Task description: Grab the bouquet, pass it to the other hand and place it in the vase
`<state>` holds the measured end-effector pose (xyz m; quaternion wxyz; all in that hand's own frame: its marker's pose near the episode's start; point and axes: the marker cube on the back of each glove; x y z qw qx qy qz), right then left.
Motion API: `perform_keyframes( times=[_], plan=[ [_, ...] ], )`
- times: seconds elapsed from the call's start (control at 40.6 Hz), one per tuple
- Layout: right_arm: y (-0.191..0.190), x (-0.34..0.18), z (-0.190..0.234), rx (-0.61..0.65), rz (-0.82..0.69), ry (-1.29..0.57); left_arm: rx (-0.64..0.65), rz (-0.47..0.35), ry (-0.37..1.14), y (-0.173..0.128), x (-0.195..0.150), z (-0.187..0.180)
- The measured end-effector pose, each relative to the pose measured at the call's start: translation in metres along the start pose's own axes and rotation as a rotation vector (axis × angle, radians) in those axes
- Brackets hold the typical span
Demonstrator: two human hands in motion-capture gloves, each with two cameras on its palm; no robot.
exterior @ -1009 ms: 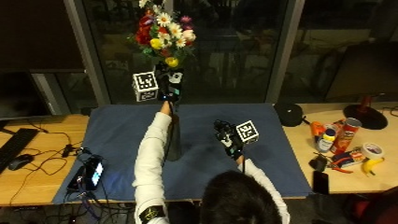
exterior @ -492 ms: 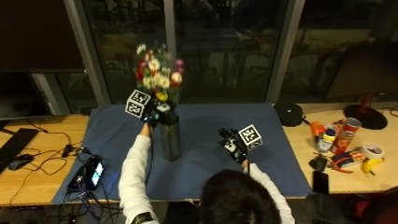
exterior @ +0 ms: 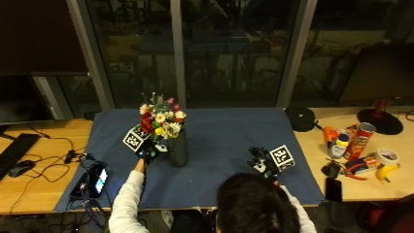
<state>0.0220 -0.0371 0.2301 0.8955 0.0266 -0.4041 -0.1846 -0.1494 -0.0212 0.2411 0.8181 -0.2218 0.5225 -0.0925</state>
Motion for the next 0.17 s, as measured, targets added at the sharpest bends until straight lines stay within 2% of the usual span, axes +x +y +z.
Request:
perform_keyframes(
  times=[0.074, 0.172],
  plan=[
    [-0.004, -0.007, 0.008, -0.015, 0.005, -0.088, -0.001, -0.019, -0.021, 0.014, 0.009, 0.004],
    [-0.010, 0.013, 0.005, -0.010, -0.001, 0.064, 0.011, -0.006, -0.069, 0.018, 0.004, 0.005]
  ],
)
